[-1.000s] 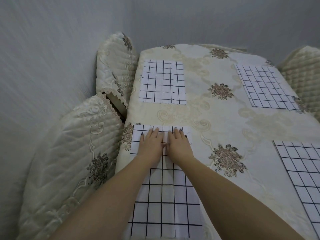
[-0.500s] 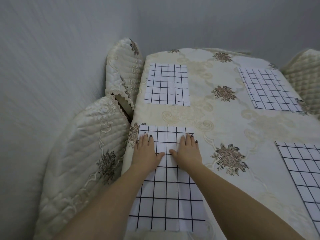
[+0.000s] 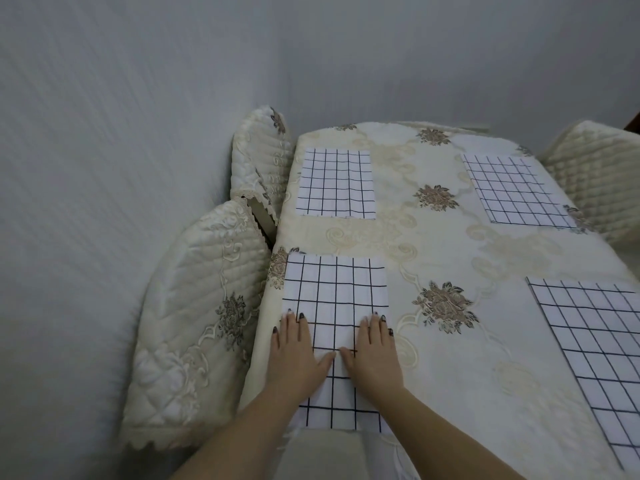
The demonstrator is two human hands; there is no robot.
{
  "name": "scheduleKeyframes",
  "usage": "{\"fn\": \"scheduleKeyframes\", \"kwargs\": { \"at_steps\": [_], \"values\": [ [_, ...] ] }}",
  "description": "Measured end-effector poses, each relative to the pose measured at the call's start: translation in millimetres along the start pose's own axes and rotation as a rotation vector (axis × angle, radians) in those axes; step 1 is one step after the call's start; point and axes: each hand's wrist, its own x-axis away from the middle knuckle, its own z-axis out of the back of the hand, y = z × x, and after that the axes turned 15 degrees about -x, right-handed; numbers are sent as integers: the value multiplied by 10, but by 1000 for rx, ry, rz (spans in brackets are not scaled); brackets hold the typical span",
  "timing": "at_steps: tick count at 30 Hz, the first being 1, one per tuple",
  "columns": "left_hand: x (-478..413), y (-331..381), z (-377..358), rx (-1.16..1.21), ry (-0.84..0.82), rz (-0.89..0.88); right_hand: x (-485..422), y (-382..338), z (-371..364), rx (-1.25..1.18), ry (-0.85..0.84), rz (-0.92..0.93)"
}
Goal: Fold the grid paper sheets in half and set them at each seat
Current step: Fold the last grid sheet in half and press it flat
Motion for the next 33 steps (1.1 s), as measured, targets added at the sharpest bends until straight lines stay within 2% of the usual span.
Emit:
{"fn": "scheduleKeyframes", "kwargs": {
  "at_steps": [15, 21, 26, 31, 33],
  "values": [
    [804, -127, -233, 13, -30, 67, 897, 164, -238, 40, 36, 10],
    [895, -192, -251, -26, 18, 63, 1042, 239, -221, 86, 104, -36],
    [1047, -8, -306, -75, 59, -49, 1076, 152, -415, 97, 17, 18],
    [1102, 82, -357, -61, 17, -31, 1163, 44, -394, 29, 13, 13],
    [1098, 81, -350, -66, 17, -17, 1168, 46, -351, 80, 17, 22]
  ]
}}
